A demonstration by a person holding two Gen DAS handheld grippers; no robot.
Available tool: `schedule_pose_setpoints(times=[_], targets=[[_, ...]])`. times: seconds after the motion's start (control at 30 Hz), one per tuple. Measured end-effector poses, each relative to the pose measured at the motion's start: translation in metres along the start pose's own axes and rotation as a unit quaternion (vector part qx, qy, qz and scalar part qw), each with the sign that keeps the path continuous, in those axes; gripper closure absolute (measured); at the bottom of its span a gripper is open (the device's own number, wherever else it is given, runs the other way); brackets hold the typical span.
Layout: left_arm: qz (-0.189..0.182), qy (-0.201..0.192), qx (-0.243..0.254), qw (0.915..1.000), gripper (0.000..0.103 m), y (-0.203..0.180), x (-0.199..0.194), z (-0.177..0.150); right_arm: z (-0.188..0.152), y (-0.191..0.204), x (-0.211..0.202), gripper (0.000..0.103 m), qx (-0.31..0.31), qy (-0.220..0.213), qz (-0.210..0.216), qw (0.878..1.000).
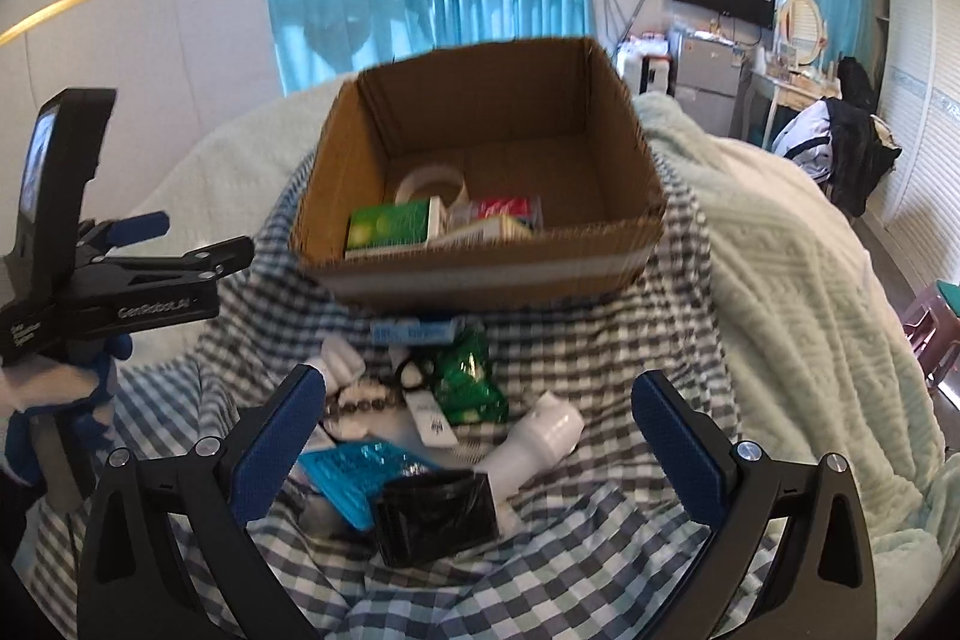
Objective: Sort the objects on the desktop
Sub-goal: 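Withdraw both grippers from the box back toward the remaining items, then grasp the white figurine with the left gripper while the right grasps the black cup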
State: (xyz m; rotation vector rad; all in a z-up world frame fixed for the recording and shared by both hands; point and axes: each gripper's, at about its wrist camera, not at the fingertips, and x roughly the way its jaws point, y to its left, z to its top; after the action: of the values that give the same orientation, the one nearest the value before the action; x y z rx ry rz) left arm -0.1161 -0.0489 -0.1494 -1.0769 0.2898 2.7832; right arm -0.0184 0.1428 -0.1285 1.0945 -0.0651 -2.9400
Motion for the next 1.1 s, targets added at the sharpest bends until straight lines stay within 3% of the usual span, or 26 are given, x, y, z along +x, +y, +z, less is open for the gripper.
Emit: schedule_pose_setpoints(times=[0.43,0.83,0.97,1.1], targets=[[-0.015,0.072,0.018,0.9972,0.004,-0.015,0.058,-0.022,-0.024,0.000,0.037,0.003,-0.007,0.068,0.032,0.997],[-0.053,0.153,0.038,0.9860,0.004,-0.032,0.107,-0.040,-0.036,0.007,0.072,0.003,-0.014,0.134,0.046,0.990],[-0.057,0.174,0.046,0.9820,0.005,-0.038,0.119,-0.046,-0.041,0.010,0.085,0.008,-0.019,0.162,0.046,0.985],[-0.067,0.199,0.046,0.9767,0.031,-0.040,0.131,-0.052,-0.045,0.013,0.097,0.019,-0.023,0.191,0.048,0.980]])
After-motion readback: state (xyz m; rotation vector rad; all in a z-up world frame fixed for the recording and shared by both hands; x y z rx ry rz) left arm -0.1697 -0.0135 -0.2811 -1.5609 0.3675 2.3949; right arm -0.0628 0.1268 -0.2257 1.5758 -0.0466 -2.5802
